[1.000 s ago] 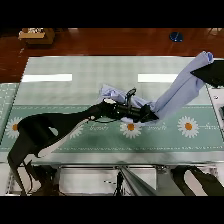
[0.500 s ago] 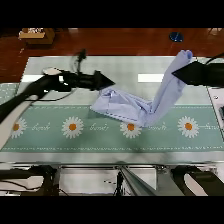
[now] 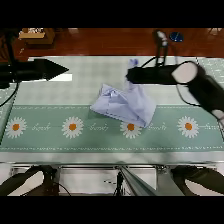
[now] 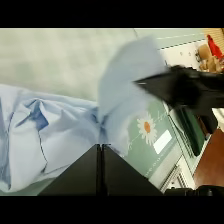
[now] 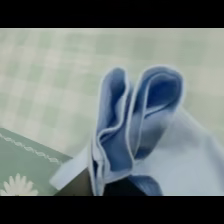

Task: Fold the shirts.

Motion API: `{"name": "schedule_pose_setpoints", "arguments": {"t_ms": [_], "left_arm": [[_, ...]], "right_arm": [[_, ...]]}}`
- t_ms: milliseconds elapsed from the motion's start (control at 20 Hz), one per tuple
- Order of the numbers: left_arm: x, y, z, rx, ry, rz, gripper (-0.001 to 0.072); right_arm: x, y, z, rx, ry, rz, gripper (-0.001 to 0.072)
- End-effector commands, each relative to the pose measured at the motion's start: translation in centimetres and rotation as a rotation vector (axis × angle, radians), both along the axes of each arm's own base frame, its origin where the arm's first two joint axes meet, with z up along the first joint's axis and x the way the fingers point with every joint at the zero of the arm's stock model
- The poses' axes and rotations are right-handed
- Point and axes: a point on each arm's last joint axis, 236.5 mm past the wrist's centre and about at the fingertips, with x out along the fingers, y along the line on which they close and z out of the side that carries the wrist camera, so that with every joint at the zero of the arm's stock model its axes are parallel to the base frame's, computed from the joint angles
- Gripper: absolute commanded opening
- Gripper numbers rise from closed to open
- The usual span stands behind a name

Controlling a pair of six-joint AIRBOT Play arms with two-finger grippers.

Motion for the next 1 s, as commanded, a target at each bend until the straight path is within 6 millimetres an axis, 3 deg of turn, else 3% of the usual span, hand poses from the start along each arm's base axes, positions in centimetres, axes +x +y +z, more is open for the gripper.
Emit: {"name": "schedule_pose_setpoints", "arguments": {"t_ms": [0, 250, 300, 350, 400, 500, 600, 700, 750, 850, 950], "left_arm": [[-1.4, 0.9, 0.5, 0.026, -0.005, -0.009, 0.0015], [-1.8, 1.1, -1.1, 0.051, 0.034, -0.013, 0.0016], [-1.9, 1.1, -1.4, 0.056, 0.041, -0.014, 0.0015], [-2.0, 1.2, -1.6, 0.058, 0.046, -0.014, 0.0016], [-2.0, 1.2, -1.9, 0.058, 0.052, -0.015, 0.0016], [-2.1, 1.2, -2.2, 0.057, 0.062, -0.015, 0.0016], [-2.2, 1.3, -2.6, 0.064, 0.067, -0.015, 0.0016], [-2.3, 1.7, -3.4, 0.101, 0.076, -0.013, 0.0017], [-2.3, 2.0, -3.9, 0.124, 0.081, -0.013, 0.0017], [-2.5, 2.4, -4.6, 0.159, 0.089, -0.014, 0.0017], [-2.5, 2.6, -4.9, 0.175, 0.092, -0.014, 0.0017]], "right_arm": [[1.1, 6.1, -3.9, 0.095, 0.011, -0.041, 0.0028], [-0.4, 9.9, -6.9, 0.084, 0.018, -0.01, 0.0029], [-0.7, 10.2, -7.4, 0.082, 0.031, -0.009, 0.009], [-0.8, 10.3, -7.7, 0.087, 0.045, -0.013, 0.0285], [-0.8, 10.3, -7.7, 0.088, 0.046, -0.015, 0.04], [-0.5, 9.7, -6.8, 0.095, 0.04, -0.021, 0.0434], [-0.1, 7.4, -4.7, 0.082, 0.032, -0.016, 0.0434], [0.0, 2.0, -2.9, -0.041, 0.013, 0.01, 0.0433], [-0.2, -2.2, -2.4, -0.139, 0.028, 0.003, 0.0433], [-2.4, -12.9, -3.0, -0.396, 0.145, -0.059, 0.0434], [-7.1, -24.6, -4.4, -0.677, 0.368, -0.159, 0.047]]}}
